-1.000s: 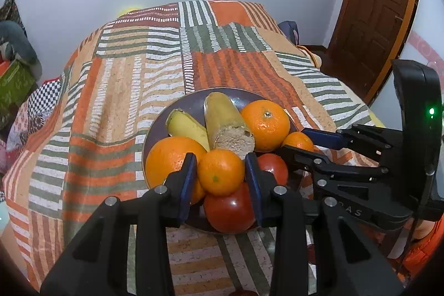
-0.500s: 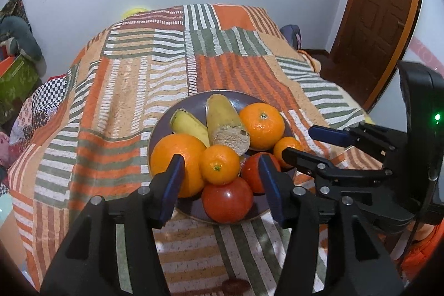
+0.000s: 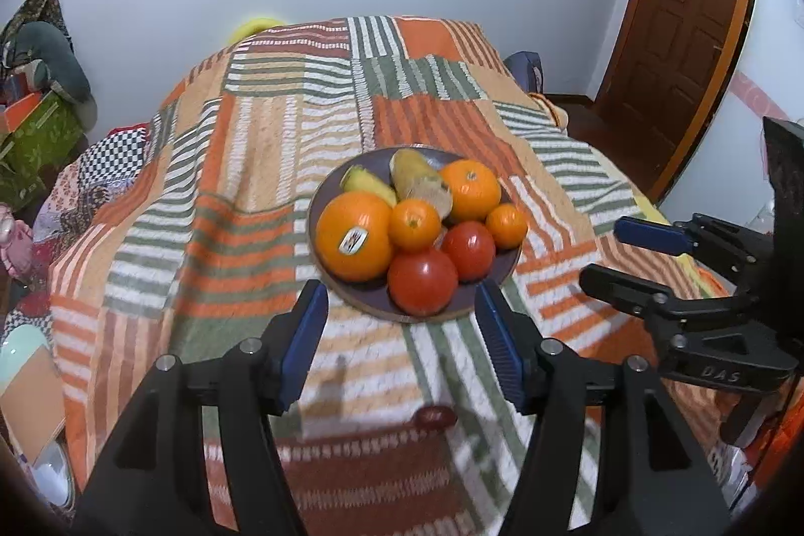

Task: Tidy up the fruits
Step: 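Open both tools over the plate and move toward the dark red plums, then close left tool on a dark red plum while right tool grips another plum, then carry the plum with left tool while right tool carries its plum onto the plate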

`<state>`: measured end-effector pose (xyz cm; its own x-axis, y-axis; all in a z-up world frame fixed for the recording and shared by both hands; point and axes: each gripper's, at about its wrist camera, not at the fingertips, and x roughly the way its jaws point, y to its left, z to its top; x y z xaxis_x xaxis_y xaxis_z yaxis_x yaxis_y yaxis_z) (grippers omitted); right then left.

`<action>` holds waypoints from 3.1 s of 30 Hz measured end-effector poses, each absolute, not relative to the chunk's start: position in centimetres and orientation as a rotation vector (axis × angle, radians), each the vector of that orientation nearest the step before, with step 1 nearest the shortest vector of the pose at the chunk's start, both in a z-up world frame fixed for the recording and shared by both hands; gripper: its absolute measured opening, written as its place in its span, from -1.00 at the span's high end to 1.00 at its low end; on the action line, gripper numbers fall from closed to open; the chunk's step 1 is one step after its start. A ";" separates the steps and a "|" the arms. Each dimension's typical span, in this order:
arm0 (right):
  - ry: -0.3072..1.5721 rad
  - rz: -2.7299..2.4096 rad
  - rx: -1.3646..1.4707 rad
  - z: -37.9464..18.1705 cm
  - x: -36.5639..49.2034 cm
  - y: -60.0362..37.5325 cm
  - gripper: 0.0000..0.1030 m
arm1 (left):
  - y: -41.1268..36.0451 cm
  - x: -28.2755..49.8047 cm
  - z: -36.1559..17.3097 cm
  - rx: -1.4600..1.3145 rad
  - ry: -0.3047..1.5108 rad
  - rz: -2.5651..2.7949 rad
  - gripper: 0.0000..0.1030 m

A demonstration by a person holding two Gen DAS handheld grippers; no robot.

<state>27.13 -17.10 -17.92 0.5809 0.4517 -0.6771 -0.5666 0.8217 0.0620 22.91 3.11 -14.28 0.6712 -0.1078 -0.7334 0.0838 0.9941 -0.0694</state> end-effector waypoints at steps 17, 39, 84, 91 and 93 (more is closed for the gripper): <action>0.868 0.606 -0.193 -23.2 24.1 -16.2 -0.10 | 3.3 19.9 -20.5 -0.096 1.012 -0.150 -0.20; 0.922 0.663 -0.216 -25.0 25.2 -14.7 0.66 | 1.2 21.0 -22.9 -0.060 1.022 -0.196 0.46; 0.770 0.661 -0.159 -20.9 33.8 -12.0 0.66 | 3.3 33.4 -16.2 -0.072 0.834 -0.159 0.46; 0.791 0.659 -0.157 -21.4 34.5 -11.7 0.66 | 3.5 34.0 -16.9 -0.082 0.865 -0.163 0.42; 0.794 0.659 -0.175 -21.4 34.4 -11.4 0.66 | 3.5 34.0 -16.9 -0.085 0.867 -0.162 0.26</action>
<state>34.39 -11.45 -21.41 0.5150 0.4814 -0.7092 -0.6083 0.7882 0.0933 34.00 3.54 -16.91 0.6355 -0.1763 -0.7517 0.1076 0.9843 -0.1399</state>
